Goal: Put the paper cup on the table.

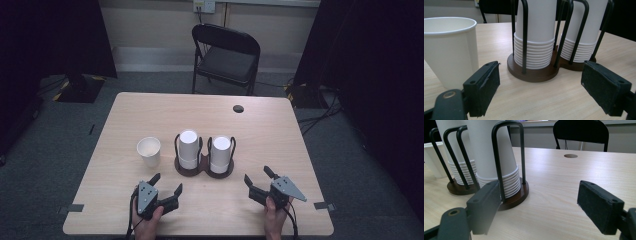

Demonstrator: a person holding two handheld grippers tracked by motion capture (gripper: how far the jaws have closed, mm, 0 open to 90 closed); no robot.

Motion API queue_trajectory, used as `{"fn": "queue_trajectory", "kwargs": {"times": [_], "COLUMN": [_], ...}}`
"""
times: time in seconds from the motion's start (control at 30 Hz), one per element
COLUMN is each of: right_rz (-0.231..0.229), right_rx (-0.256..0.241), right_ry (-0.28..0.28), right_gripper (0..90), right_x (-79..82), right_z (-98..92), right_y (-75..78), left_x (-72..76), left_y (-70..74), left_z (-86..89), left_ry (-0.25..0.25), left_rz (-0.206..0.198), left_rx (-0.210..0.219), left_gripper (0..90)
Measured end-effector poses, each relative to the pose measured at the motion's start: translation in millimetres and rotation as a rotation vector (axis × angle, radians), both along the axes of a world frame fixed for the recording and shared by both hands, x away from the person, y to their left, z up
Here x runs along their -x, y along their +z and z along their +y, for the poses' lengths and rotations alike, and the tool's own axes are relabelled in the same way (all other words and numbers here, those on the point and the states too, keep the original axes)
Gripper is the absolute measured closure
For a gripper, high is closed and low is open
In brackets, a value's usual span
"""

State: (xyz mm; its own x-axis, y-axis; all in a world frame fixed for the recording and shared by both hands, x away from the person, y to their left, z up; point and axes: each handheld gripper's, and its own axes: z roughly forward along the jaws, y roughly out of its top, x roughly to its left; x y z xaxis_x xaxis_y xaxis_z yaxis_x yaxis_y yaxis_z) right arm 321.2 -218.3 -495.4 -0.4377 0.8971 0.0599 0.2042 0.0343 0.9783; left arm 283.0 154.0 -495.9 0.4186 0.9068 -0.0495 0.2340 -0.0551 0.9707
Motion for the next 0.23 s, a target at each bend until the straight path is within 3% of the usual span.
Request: {"fn": "queue_trajectory", "kwargs": {"times": [0.07,0.23], "right_rz": [0.007,0.016], "right_rx": [0.0,-0.002], "right_ry": [0.002,-0.011], "right_gripper": [18.0,18.1], "right_x": [-0.2,-1.2], "right_z": [0.1,0.2], "right_y": [0.2,0.2], "left_x": [2.6,2.6], "left_y": [-0.5,-1.2], "left_z": [-1.2,2.3], "left_ry": [0.005,0.034], "left_rz": [-0.027,-0.039], "left_rx": [-0.005,0.031], "left_gripper": [15.5,15.5]}}
